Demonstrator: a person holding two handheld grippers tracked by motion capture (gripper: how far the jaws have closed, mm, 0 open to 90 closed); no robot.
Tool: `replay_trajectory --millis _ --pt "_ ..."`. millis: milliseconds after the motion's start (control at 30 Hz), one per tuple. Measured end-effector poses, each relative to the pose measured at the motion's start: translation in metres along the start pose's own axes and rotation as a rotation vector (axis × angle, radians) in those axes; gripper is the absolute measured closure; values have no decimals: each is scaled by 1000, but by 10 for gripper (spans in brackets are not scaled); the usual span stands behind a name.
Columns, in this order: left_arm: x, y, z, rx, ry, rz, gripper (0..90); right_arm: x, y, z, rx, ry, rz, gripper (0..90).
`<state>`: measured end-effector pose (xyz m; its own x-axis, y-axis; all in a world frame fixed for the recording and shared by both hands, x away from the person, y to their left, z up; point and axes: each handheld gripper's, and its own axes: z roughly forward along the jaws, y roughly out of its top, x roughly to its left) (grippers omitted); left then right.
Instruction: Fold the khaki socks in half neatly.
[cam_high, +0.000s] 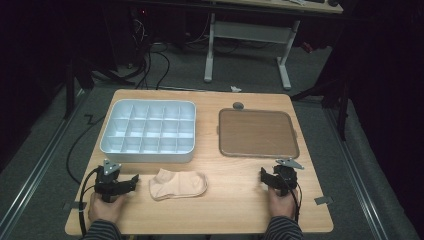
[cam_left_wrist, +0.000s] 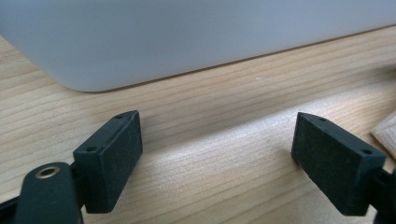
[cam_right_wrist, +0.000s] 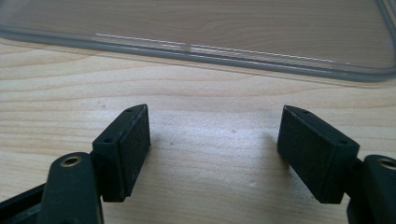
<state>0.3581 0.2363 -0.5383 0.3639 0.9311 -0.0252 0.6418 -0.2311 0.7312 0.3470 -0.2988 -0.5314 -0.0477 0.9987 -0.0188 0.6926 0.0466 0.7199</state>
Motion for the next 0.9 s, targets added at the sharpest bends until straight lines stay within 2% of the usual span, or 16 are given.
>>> replay_trajectory --millis 167,433,700,900 --pt "4 -1 -2 -17 -25 -44 173 1 0 0 -2 5 -4 258" --pt "2 -1 -1 -11 -15 -30 172 1 0 0 -2 6 -1 258" --pt "-1 0 0 2 15 -1 183 1 0 0 -1 9 -6 257" --pt "-1 1 0 1 17 -6 191 1 0 0 0 9 -7 257"
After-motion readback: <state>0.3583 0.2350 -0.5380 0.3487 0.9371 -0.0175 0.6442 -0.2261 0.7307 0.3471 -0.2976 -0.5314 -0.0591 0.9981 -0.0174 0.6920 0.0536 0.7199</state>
